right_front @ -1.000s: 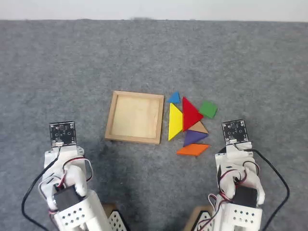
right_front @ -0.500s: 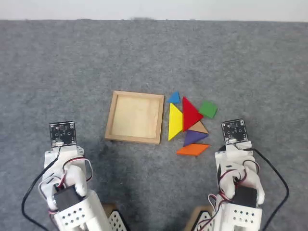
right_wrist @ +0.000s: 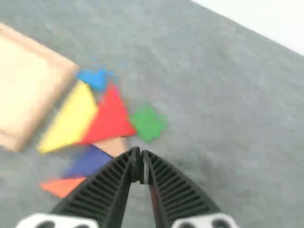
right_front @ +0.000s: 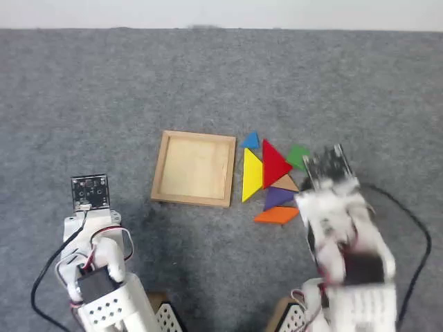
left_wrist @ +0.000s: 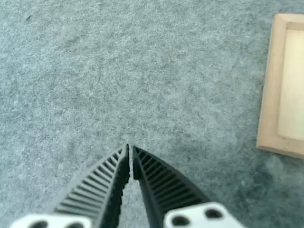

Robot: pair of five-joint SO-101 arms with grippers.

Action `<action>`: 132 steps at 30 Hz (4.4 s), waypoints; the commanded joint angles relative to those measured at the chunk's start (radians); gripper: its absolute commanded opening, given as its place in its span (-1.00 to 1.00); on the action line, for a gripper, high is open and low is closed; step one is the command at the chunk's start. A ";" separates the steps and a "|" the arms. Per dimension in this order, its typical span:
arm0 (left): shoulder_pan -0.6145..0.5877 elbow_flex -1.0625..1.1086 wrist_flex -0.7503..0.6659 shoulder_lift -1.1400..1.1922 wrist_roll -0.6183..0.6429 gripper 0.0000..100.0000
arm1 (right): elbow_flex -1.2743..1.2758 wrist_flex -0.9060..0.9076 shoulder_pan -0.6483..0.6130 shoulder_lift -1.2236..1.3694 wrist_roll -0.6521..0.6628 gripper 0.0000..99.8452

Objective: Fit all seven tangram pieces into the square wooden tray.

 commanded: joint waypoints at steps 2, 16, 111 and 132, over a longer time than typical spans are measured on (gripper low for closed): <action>0.000 -0.008 0.003 -0.015 -0.012 -0.97 | -0.359 -0.047 -0.179 0.605 -0.048 -0.97; 0.000 -0.008 0.003 -0.015 -0.012 -0.97 | -0.799 -0.105 -0.183 1.392 -0.080 -0.47; 0.000 -0.008 0.003 -0.015 -0.012 -0.97 | -0.916 0.157 0.033 1.586 0.146 -0.96; 0.000 -0.008 0.003 -0.015 -0.012 -0.97 | -1.260 0.406 -0.094 1.468 0.176 -0.99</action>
